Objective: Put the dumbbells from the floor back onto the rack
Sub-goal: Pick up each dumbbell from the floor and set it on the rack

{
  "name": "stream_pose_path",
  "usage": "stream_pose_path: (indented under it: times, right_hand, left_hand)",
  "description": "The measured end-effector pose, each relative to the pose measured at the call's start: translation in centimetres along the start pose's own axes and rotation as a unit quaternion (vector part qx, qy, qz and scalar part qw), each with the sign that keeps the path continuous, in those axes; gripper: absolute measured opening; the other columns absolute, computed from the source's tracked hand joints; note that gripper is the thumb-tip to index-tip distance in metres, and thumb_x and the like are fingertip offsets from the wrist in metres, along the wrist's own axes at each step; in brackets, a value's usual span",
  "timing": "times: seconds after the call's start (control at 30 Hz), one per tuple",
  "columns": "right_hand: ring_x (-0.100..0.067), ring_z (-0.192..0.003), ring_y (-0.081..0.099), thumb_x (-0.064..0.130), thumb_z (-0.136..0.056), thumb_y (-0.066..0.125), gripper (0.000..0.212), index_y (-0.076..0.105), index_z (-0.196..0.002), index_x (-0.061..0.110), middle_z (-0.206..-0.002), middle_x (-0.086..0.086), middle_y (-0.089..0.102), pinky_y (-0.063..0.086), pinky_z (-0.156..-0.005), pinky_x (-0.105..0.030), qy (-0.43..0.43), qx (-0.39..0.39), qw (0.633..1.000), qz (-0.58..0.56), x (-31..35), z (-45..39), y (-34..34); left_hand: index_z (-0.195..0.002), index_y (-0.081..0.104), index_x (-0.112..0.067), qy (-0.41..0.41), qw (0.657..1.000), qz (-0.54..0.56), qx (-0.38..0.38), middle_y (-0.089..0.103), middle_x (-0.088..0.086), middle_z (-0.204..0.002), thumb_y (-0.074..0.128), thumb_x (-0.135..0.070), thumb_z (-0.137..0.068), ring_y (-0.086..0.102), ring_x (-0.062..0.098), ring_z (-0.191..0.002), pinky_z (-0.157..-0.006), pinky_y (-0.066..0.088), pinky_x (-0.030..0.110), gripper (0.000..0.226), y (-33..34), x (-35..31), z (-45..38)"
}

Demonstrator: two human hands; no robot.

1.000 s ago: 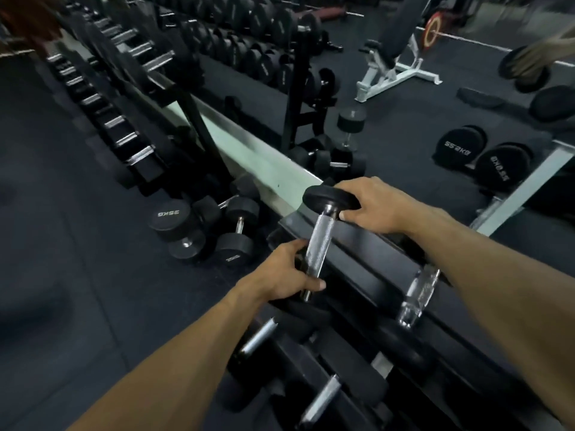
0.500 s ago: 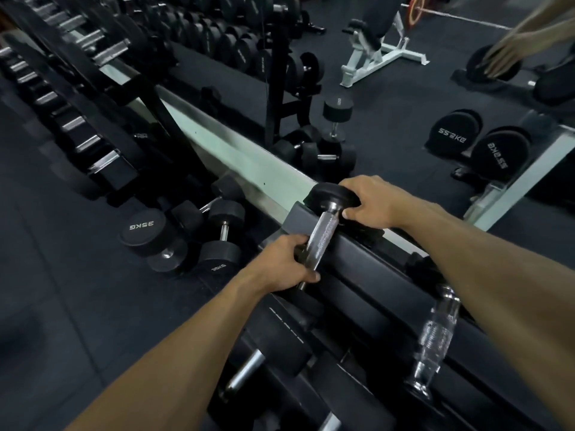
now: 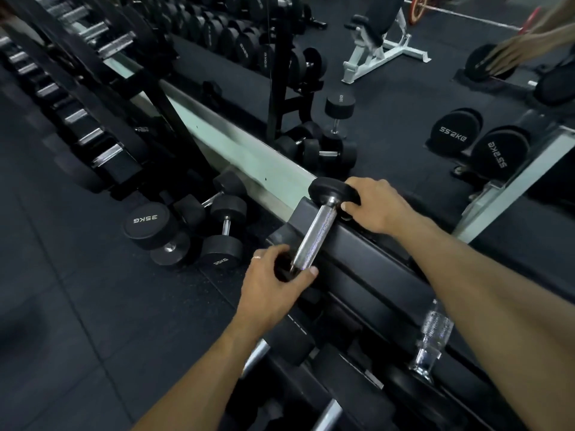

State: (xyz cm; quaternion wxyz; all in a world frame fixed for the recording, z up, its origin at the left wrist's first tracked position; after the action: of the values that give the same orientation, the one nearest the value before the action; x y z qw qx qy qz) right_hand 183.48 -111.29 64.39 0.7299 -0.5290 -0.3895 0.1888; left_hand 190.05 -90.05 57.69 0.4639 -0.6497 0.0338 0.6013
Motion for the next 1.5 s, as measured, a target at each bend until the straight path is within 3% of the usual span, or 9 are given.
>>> stream_pose_path:
  times: [0.13, 0.2, 0.4, 0.57, 0.77, 0.93, 1.1, 1.4, 1.5]
  right_hand:
    - [-0.031, -0.090, 0.063, 0.023, -0.093, 0.061, 0.017, 0.059, -0.108, 0.015, -0.091, -0.007, 0.066, 0.051, -0.084, -0.043, 0.024, -0.033, 0.999, -0.013, -0.4, 0.3, 0.3]
    - [-0.031, -0.088, 0.062, 0.023, -0.093, 0.061, 0.016, 0.058, -0.107, 0.015, -0.089, -0.006, 0.065, 0.050, -0.080, -0.040, 0.030, -0.040, 0.999, -0.019, -0.7, 0.3, 0.4]
    - [-0.022, -0.079, 0.061, 0.023, -0.094, 0.061, 0.011, 0.058, -0.103, 0.018, -0.083, 0.000, 0.063, 0.043, -0.068, -0.032, 0.028, -0.028, 0.999, -0.022, -1.6, 1.3, 0.3]
    - [-0.019, -0.081, 0.061, 0.024, -0.093, 0.063, 0.012, 0.060, -0.104, 0.021, -0.090, 0.001, 0.065, 0.042, -0.069, -0.030, 0.023, -0.021, 0.999, -0.040, -2.0, 1.7, 0.2]
    - [-0.014, -0.074, 0.060, 0.023, -0.093, 0.063, 0.009, 0.060, -0.101, 0.020, -0.085, 0.001, 0.064, 0.041, -0.060, -0.027, 0.019, -0.025, 0.999, -0.039, -1.8, 1.6, 0.2]
    - [-0.021, -0.081, 0.061, 0.024, -0.094, 0.062, 0.012, 0.059, -0.103, 0.017, -0.088, -0.001, 0.064, 0.044, -0.070, -0.032, 0.014, -0.028, 0.999, -0.039, -1.6, 1.7, 0.4]
    - [-0.022, -0.080, 0.061, 0.023, -0.094, 0.061, 0.011, 0.057, -0.101, 0.016, -0.087, -0.003, 0.064, 0.042, -0.066, -0.032, 0.026, -0.020, 0.999, -0.035, -1.6, 1.9, 0.4]
    - [-0.024, -0.078, 0.060, 0.023, -0.095, 0.061, 0.013, 0.056, -0.102, 0.013, -0.088, -0.007, 0.064, 0.043, -0.066, -0.033, 0.032, -0.021, 0.999, -0.022, -1.4, 2.1, 0.3]
    - [-0.024, -0.078, 0.059, 0.024, -0.095, 0.059, 0.020, 0.053, -0.112, 0.014, -0.092, -0.008, 0.064, 0.045, -0.067, -0.035, 0.042, -0.010, 0.999, -0.016, -1.5, 2.7, 0.3]
  left_hand:
    - [-0.149, 0.020, -0.028, -0.060, 0.997, 0.052, 0.023, 0.029, -0.001, -0.152, 0.085, -0.055, -0.057, 0.032, 0.014, -0.138, -0.108, 0.032, 0.028, 0.116, 1.2, 1.8, 2.8]
    - [-0.153, 0.009, -0.026, -0.069, 0.996, 0.048, 0.021, 0.020, 0.002, -0.159, 0.086, -0.053, -0.057, 0.022, 0.017, -0.145, -0.115, 0.027, 0.032, 0.125, 1.4, 1.9, 3.0]
    - [-0.153, 0.013, -0.018, -0.044, 0.998, 0.031, 0.045, 0.024, 0.003, -0.156, 0.089, -0.045, -0.057, 0.025, 0.016, -0.143, -0.107, 0.024, 0.024, 0.125, 1.0, 1.9, 1.8]
    - [-0.152, 0.016, -0.019, -0.022, 0.998, 0.029, 0.051, 0.024, 0.001, -0.156, 0.090, -0.041, -0.058, 0.026, 0.014, -0.141, -0.103, 0.024, 0.021, 0.122, 0.6, 1.6, 1.3]
    - [-0.147, 0.025, -0.024, -0.002, 0.998, 0.044, 0.055, 0.032, -0.003, -0.148, 0.091, -0.035, -0.059, 0.030, 0.003, -0.123, -0.098, 0.026, 0.020, 0.111, 0.1, 1.1, 1.4]
    - [-0.150, 0.018, -0.024, -0.009, 0.996, 0.052, 0.065, 0.027, -0.004, -0.152, 0.091, -0.038, -0.059, 0.028, 0.004, -0.128, -0.100, 0.025, 0.020, 0.117, 0.3, 1.3, 1.3]
    - [-0.152, 0.012, -0.019, -0.024, 0.997, 0.029, 0.074, 0.021, 0.001, -0.156, 0.090, -0.041, -0.059, 0.025, 0.015, -0.142, -0.104, 0.024, 0.022, 0.123, 0.5, 1.4, 1.2]
    - [-0.153, 0.010, -0.015, -0.033, 0.995, 0.006, 0.097, 0.021, 0.004, -0.156, 0.090, -0.042, -0.059, 0.026, 0.018, -0.142, -0.109, 0.026, 0.026, 0.126, 0.4, 1.6, 0.8]
    - [-0.152, 0.010, -0.015, -0.029, 0.995, 0.000, 0.093, 0.020, 0.004, -0.156, 0.089, -0.042, -0.060, 0.026, 0.018, -0.141, -0.106, 0.025, 0.024, 0.124, 0.3, 1.2, 1.1]
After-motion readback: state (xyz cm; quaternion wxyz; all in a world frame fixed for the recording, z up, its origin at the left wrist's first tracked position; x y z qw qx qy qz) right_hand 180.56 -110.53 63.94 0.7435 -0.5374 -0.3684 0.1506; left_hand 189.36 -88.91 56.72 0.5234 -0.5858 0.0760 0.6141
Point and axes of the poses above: each hand's wrist, its own z-axis away from the middle knuckle, its own y-axis out of the palm, x = y × z, the point moved 9 cm from there along -z, towards the middle knuckle
